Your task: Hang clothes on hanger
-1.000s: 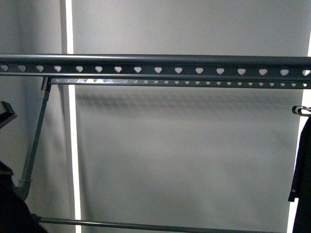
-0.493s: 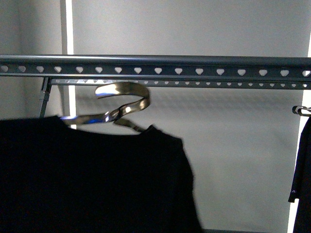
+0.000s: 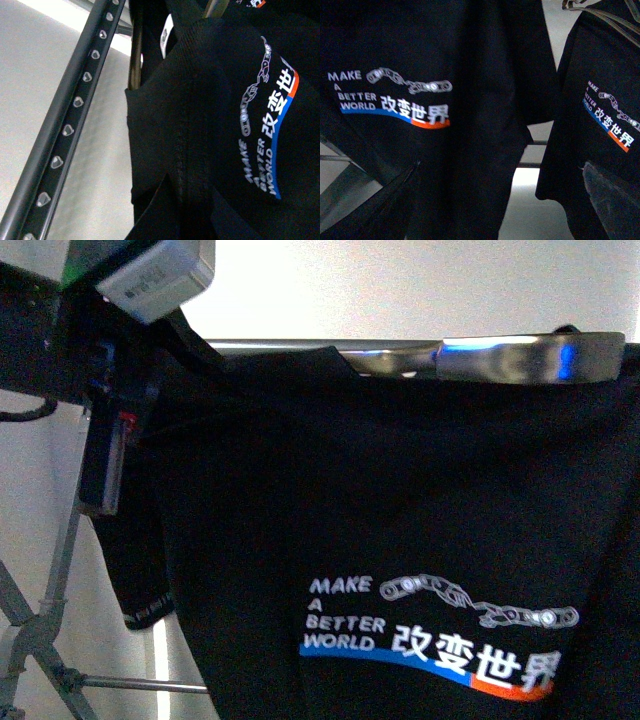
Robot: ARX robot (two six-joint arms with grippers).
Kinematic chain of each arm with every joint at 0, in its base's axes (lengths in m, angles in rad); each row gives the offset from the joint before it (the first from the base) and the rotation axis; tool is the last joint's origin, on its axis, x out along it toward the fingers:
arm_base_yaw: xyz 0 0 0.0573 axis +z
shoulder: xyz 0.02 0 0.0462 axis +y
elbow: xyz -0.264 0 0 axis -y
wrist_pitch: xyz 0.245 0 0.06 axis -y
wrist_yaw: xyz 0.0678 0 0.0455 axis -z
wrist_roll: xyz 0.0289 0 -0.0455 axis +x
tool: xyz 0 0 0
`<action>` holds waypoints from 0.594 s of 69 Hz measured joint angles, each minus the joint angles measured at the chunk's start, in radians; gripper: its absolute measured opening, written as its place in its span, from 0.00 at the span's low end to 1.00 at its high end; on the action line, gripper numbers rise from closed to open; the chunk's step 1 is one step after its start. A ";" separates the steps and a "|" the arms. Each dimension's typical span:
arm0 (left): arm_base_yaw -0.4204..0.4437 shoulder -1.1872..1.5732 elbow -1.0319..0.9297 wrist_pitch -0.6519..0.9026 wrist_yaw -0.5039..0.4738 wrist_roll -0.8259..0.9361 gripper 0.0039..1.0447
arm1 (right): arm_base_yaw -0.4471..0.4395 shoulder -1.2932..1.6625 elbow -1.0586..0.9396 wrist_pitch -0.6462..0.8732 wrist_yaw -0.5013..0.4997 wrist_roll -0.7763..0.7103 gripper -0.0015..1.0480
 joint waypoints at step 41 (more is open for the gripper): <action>-0.023 0.011 -0.061 0.083 -0.011 0.048 0.04 | -0.312 0.326 0.165 -0.031 -0.563 0.194 0.93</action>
